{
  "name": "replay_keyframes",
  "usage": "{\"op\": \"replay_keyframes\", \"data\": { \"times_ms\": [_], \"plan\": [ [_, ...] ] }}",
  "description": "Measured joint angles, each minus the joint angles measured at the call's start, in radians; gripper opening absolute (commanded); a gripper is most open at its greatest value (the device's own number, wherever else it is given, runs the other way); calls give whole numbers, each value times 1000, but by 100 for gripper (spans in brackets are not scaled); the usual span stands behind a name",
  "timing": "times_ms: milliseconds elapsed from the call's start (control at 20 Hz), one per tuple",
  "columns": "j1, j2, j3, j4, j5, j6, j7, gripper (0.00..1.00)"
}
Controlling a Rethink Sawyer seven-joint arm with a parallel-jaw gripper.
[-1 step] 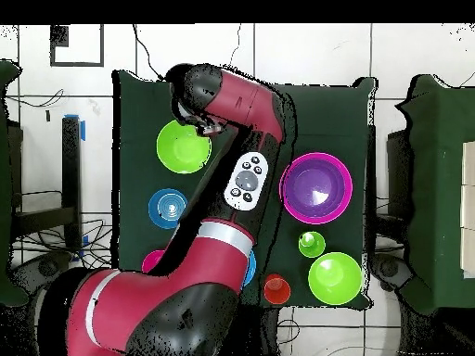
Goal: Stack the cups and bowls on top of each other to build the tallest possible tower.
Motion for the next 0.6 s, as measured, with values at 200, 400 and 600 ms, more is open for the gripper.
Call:
{"op": "replay_keyframes", "data": {
  "times_ms": [200, 400, 600],
  "plan": [
    [-1, 0, 3, 0, 0, -38, 0, 100],
    [-9, 0, 22, 0, 0, -89, 0, 100],
    [-20, -2, 40, 0, -2, -118, 0, 100]
  ]
}}
